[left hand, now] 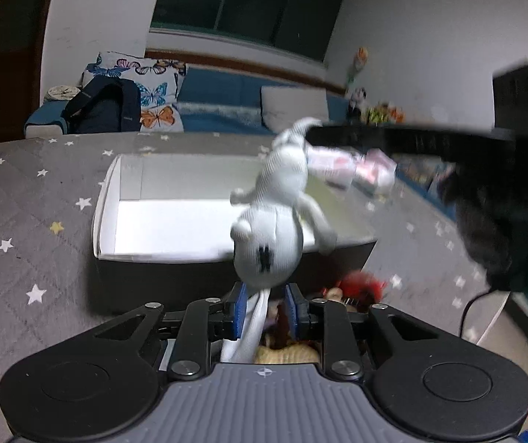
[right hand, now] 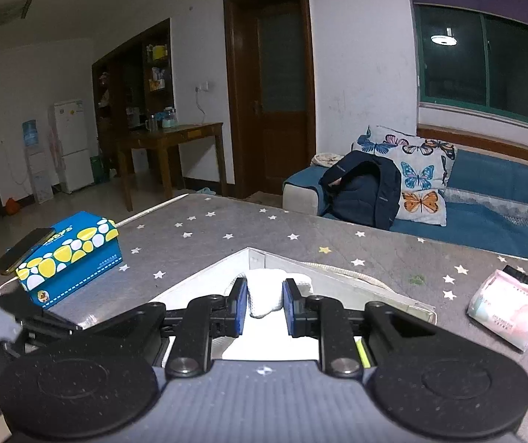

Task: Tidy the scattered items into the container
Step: 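Lift the white rabbit with both grippers and carry it over the box, then lower the rabbit into the box and open both grippers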

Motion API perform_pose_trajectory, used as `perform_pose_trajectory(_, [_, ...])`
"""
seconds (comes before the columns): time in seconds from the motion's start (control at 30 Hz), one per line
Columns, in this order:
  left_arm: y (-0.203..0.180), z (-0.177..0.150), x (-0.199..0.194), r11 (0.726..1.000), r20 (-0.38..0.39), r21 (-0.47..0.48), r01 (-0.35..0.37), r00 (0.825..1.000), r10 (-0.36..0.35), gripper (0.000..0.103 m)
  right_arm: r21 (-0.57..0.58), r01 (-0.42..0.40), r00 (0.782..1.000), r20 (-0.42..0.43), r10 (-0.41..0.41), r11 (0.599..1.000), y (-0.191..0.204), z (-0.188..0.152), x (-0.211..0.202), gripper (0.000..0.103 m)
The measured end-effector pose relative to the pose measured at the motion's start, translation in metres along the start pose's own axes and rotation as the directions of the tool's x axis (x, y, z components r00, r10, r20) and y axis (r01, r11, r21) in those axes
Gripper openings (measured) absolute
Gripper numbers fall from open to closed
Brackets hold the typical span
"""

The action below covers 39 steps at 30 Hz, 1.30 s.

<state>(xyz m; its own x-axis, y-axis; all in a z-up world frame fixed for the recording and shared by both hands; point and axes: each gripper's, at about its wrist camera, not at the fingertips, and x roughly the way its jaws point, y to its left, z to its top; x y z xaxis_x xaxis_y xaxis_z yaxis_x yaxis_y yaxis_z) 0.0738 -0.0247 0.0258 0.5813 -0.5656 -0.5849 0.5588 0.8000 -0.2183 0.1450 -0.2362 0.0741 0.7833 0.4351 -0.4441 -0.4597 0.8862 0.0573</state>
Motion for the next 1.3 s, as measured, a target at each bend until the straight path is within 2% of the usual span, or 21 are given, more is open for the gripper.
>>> perform_pose_trajectory(0.13, [-0.006,-0.009,0.015,0.998,-0.048,0.044,-0.047,0.998,0.05,0.025,0.002,0.01,1.0,-0.008,-0.01,1.0,-0.002,-0.001,0.004,0.019])
perform_pose_trajectory(0.23, [-0.005,-0.013,0.023,0.996,-0.071,0.044,-0.08,0.994,0.083,0.025,0.003,0.014,1.0,-0.012,-0.014,1.0,-0.004,-0.001,0.006,0.019])
perform_pose_trajectory(0.33, [0.002,-0.013,0.03,0.996,-0.091,0.02,-0.085,0.992,0.086,0.016,0.003,0.018,1.0,-0.014,-0.018,1.0,-0.005,0.0,0.008,0.019])
perform_pose_trajectory(0.37, [0.004,-0.013,0.03,0.996,-0.087,0.01,-0.089,0.992,0.09,0.01,0.005,0.019,1.0,-0.014,-0.019,1.0,-0.004,0.001,0.008,0.019])
perform_pose_trajectory(0.47, [0.011,-0.006,0.021,0.995,-0.057,-0.042,-0.095,0.994,0.093,0.006,0.007,0.026,1.0,-0.002,-0.026,1.0,-0.005,0.004,0.007,0.019])
perform_pose_trajectory(0.6, [0.018,0.016,0.002,0.989,0.025,-0.098,-0.107,0.994,0.11,0.006,0.029,0.049,0.998,0.029,-0.05,0.998,-0.012,0.012,0.002,0.019])
perform_pose_trajectory(0.7, [0.025,0.037,0.002,0.983,0.057,-0.129,-0.129,0.989,0.137,0.006,0.038,0.075,0.997,0.033,-0.076,0.996,-0.02,0.019,0.005,0.019])
perform_pose_trajectory(0.93, [0.044,0.076,0.035,0.969,0.034,-0.168,-0.178,0.982,0.186,0.006,0.076,0.156,0.986,-0.075,-0.151,0.985,-0.051,0.02,0.043,0.019])
perform_pose_trajectory(1.13, [0.053,0.09,0.072,0.958,-0.043,-0.164,-0.237,0.972,0.233,0.006,0.124,0.178,0.976,-0.149,-0.159,0.976,-0.074,0.011,0.086,0.019])
perform_pose_trajectory(1.17, [0.055,0.091,0.077,0.955,-0.054,-0.159,-0.249,0.969,0.243,0.007,0.126,0.182,0.974,-0.159,-0.161,0.975,-0.077,0.01,0.093,0.02])
perform_pose_trajectory(1.23, [0.057,0.089,0.086,0.953,-0.075,-0.151,-0.261,0.965,0.252,0.008,0.115,0.186,0.969,-0.185,-0.163,0.976,-0.08,0.008,0.106,0.029])
perform_pose_trajectory(1.3, [0.059,0.085,0.091,0.952,-0.098,-0.147,-0.269,0.962,0.257,0.015,0.104,0.191,0.965,-0.201,-0.167,0.976,-0.081,0.005,0.115,0.029])
